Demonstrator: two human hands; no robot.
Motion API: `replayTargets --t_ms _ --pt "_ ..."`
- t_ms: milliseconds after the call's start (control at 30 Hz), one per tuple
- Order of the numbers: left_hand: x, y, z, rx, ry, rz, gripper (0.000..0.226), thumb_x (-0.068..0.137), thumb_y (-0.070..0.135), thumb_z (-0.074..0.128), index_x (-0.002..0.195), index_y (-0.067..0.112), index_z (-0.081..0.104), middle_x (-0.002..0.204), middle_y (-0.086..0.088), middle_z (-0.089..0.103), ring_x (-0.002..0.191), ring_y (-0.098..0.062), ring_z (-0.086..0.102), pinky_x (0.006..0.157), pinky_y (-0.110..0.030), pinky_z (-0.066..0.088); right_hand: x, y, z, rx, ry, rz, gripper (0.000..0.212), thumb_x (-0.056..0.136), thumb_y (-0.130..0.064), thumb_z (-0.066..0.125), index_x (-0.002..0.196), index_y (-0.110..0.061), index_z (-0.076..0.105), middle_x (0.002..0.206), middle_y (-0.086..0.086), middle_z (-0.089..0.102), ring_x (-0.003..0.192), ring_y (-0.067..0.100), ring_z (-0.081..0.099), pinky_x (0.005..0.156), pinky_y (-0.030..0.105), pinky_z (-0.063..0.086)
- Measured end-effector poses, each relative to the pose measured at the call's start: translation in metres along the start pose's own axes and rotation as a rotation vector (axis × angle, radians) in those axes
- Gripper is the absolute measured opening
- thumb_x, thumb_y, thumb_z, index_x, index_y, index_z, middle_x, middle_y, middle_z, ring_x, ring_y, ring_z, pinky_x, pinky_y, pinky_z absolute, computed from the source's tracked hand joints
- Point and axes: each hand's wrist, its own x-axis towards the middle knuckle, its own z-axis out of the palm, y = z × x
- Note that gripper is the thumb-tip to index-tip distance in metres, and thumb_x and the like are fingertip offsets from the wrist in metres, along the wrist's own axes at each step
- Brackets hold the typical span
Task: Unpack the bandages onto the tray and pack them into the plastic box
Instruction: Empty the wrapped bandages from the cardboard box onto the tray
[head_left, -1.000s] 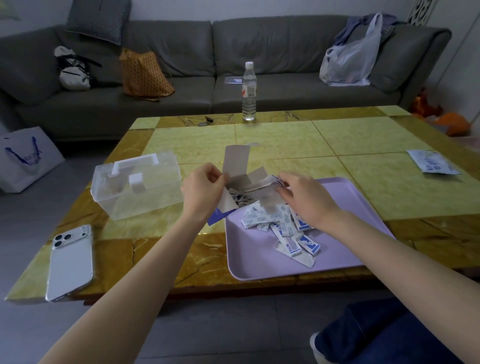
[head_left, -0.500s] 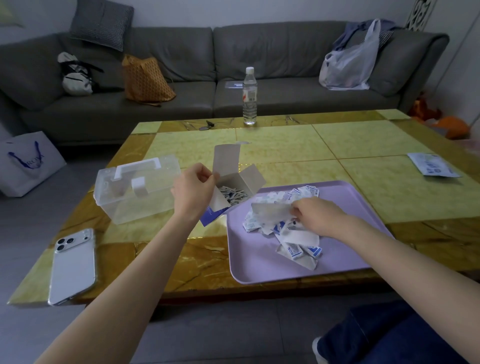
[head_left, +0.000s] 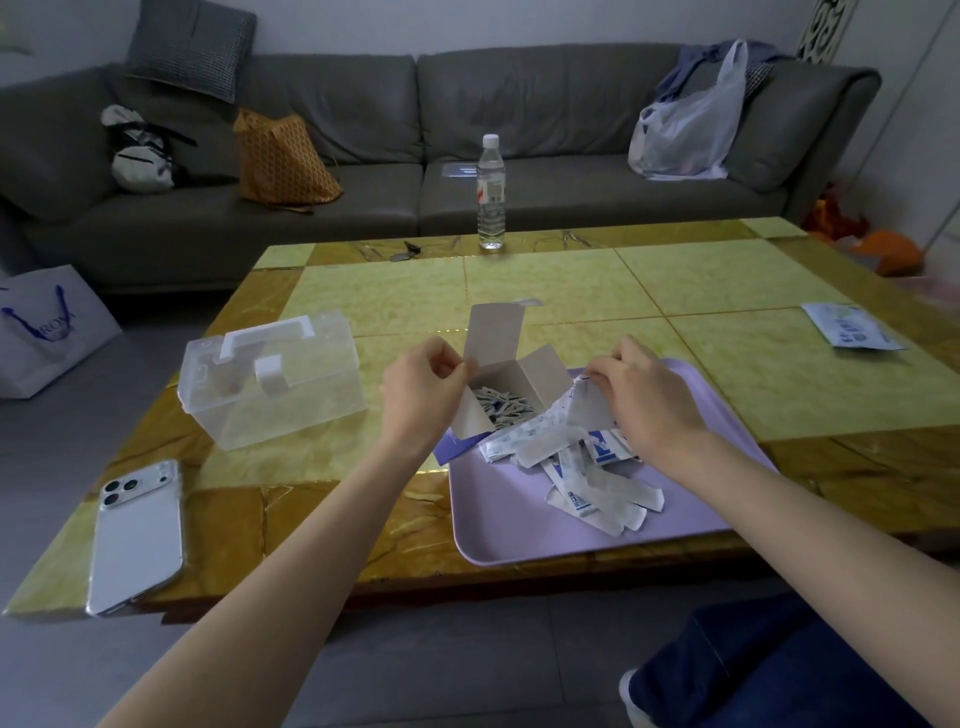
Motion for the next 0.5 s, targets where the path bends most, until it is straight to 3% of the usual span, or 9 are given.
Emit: replayTargets --t_ms 100,167,233,333,500 --pt "-0.001 0.002 0.004 -0.011 -0.008 -0.005 0.016 0.084 0.019 0.066 0.071 0.013 0.059 0.062 0.010 0.054 0.062 -0.008 0.049 0.064 -0.029 0.039 -0.004 -0.008 -0.005 0.087 0.059 -0.056 0.040 0.088 0.002 0.055 0.126 -0.010 0.054 0.104 0.007 0.047 0.096 0.025 0.053 0.062 0.034 0.048" --pt "-0.003 0.004 0.006 -0.012 -0.017 -0.003 0.014 0.084 0.019 0.066 0.073 0.013 0.059 0.063 0.010 0.055 0.062 -0.007 0.049 0.060 -0.023 0.037 -0.007 -0.018 -0.010 0.183 0.075 -0.161 0.031 0.090 -0.004 0.055 0.121 -0.009 0.056 0.108 0.008 0.051 0.094 0.023 0.056 0.066 0.035 0.053" --pt "-0.005 0.006 0.007 -0.012 -0.031 0.008 0.013 0.084 0.018 0.065 0.074 0.013 0.060 0.064 0.009 0.055 0.062 -0.006 0.050 0.055 -0.019 0.035 -0.007 -0.030 -0.011 0.244 0.017 -0.258 0.024 0.091 -0.010 0.055 0.114 -0.008 0.059 0.110 0.006 0.052 0.099 0.021 0.055 0.073 0.035 0.051" --pt "-0.009 0.007 0.010 -0.017 -0.071 0.044 0.014 0.083 0.019 0.067 0.073 0.014 0.060 0.065 0.009 0.056 0.063 -0.008 0.052 0.056 -0.021 0.037 -0.002 -0.043 -0.003 0.255 -0.136 -0.247 0.027 0.090 -0.017 0.057 0.116 -0.009 0.058 0.113 0.008 0.054 0.108 0.026 0.050 0.087 0.040 0.044" --pt "-0.018 0.009 0.013 -0.056 -0.127 0.076 0.019 0.082 0.020 0.069 0.068 0.015 0.058 0.063 0.009 0.056 0.064 -0.010 0.052 0.062 -0.025 0.040 0.002 -0.052 0.004 0.228 -0.138 -0.194 0.017 0.090 -0.019 0.053 0.100 -0.014 0.066 0.091 0.012 0.070 0.086 0.029 0.064 0.072 0.041 0.046"
